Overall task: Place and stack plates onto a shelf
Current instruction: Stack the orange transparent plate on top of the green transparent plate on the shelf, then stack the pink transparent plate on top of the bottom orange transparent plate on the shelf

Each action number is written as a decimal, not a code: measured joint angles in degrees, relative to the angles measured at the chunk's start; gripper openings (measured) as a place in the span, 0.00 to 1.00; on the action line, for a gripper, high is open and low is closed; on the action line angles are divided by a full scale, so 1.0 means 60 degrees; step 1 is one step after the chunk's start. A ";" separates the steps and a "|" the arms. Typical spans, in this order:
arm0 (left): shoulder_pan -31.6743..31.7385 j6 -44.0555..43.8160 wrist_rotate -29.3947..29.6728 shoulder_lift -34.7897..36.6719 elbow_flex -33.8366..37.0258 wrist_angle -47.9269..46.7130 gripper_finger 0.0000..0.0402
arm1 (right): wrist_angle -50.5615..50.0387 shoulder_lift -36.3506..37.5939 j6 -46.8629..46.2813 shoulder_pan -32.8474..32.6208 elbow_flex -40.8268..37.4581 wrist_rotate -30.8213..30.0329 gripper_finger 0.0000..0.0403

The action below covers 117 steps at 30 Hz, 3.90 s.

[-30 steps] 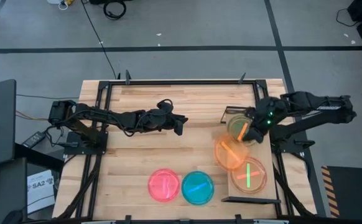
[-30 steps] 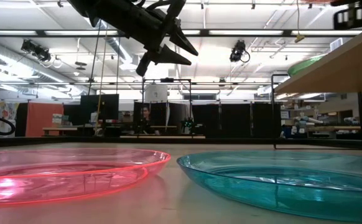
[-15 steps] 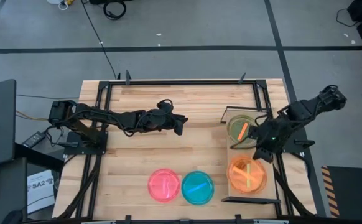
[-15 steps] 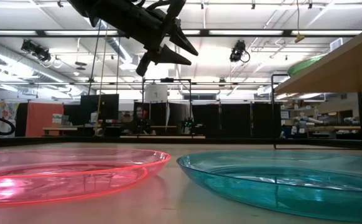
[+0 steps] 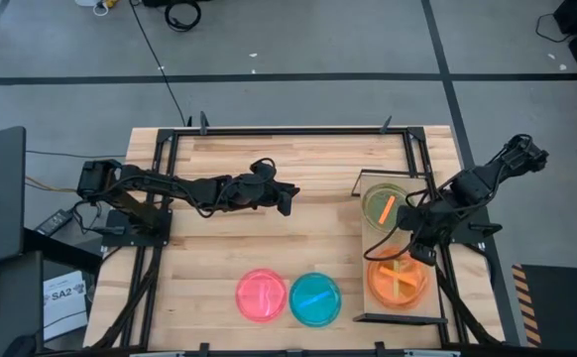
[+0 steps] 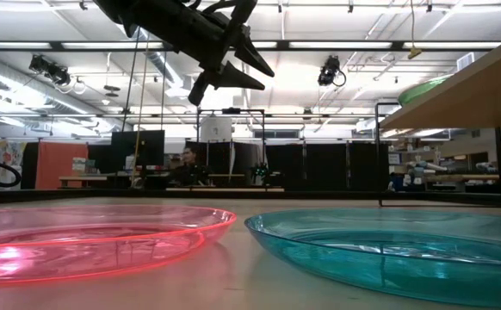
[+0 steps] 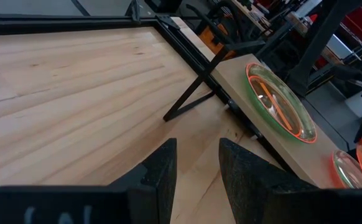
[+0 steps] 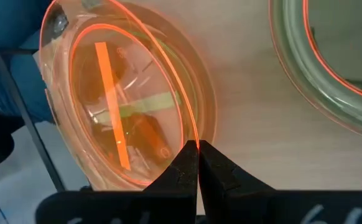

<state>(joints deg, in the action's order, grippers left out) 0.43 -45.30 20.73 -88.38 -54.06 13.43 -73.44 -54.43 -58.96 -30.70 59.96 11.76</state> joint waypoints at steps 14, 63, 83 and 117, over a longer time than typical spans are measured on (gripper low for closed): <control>0.0000 0.0008 0.0000 0.0000 0.0000 0.0000 0.31 | 0.0079 0.0000 0.0000 0.0000 0.0000 -0.0046 0.03; -0.2746 0.2729 -0.1117 0.0000 0.0000 -0.2205 0.31 | 0.0092 0.0000 0.0000 0.0000 0.0001 -0.0559 0.37; -0.4837 -0.2955 -0.0924 -0.0003 0.0003 -0.7182 0.31 | 0.0265 0.0000 0.0000 0.0000 0.0000 -0.0559 0.37; -0.5486 -0.4433 -0.1902 -0.1544 0.0003 -0.6854 0.31 | 0.0298 0.0000 0.0000 0.0001 0.0000 -0.0556 0.37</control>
<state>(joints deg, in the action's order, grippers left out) -32.49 -71.90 9.32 -97.65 -54.04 -27.69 -71.65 -54.43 -58.96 -30.69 59.96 8.43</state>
